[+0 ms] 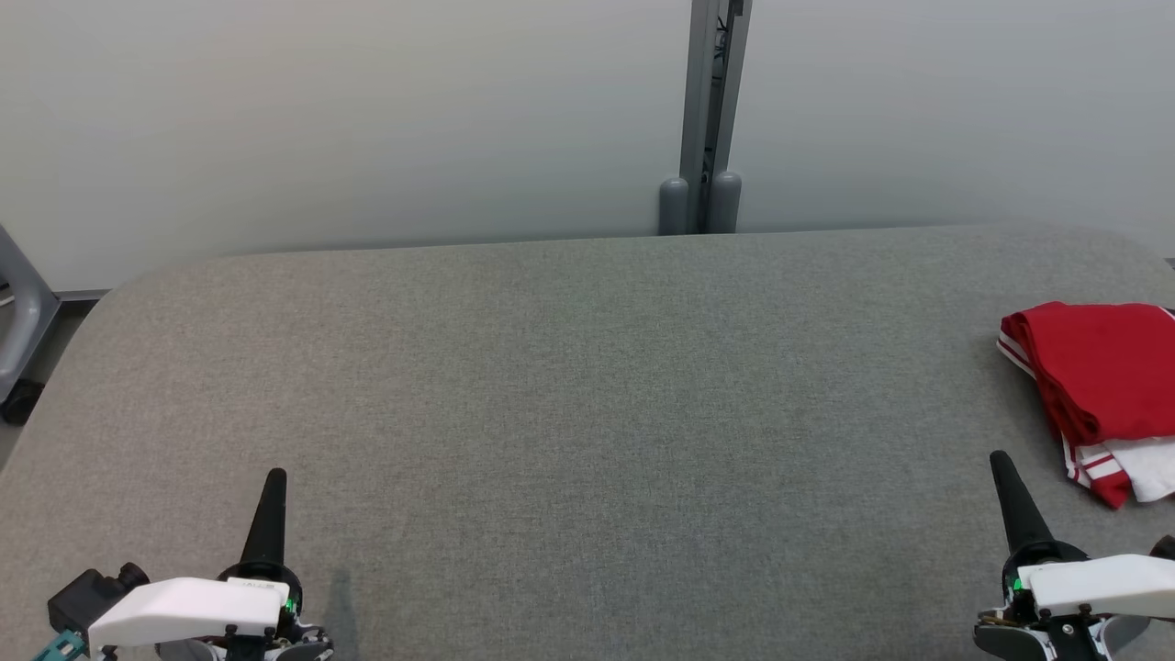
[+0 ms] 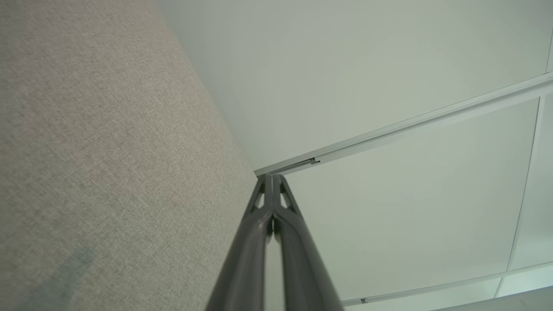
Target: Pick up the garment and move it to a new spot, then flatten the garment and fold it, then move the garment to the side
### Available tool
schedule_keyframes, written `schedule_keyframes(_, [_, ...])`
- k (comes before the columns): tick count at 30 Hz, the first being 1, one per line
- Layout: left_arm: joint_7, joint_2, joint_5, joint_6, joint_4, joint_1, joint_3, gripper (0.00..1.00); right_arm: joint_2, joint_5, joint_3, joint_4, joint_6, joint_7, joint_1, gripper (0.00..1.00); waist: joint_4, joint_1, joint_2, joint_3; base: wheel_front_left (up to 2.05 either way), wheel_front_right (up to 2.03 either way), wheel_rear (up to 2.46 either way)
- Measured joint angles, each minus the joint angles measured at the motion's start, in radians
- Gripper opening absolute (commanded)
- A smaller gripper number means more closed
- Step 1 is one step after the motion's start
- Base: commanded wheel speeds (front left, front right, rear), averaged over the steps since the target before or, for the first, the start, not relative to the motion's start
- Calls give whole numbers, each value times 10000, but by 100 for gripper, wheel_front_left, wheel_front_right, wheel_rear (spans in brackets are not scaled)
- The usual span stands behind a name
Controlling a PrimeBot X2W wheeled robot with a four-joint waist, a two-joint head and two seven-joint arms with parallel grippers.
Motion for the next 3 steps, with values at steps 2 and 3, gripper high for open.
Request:
schedule_keyframes(2, [33, -2, -153, -56, -12, -64, 35, 0, -4, 169, -23, -33, 0, 35, -54, 0, -4, 0, 0, 14, 0, 0, 0])
schedule_keyframes(3, [33, -2, -153, -56, -12, -64, 35, 0, -4, 169, -23, -33, 0, 35, -54, 0, -4, 0, 0, 14, 0, 0, 0])
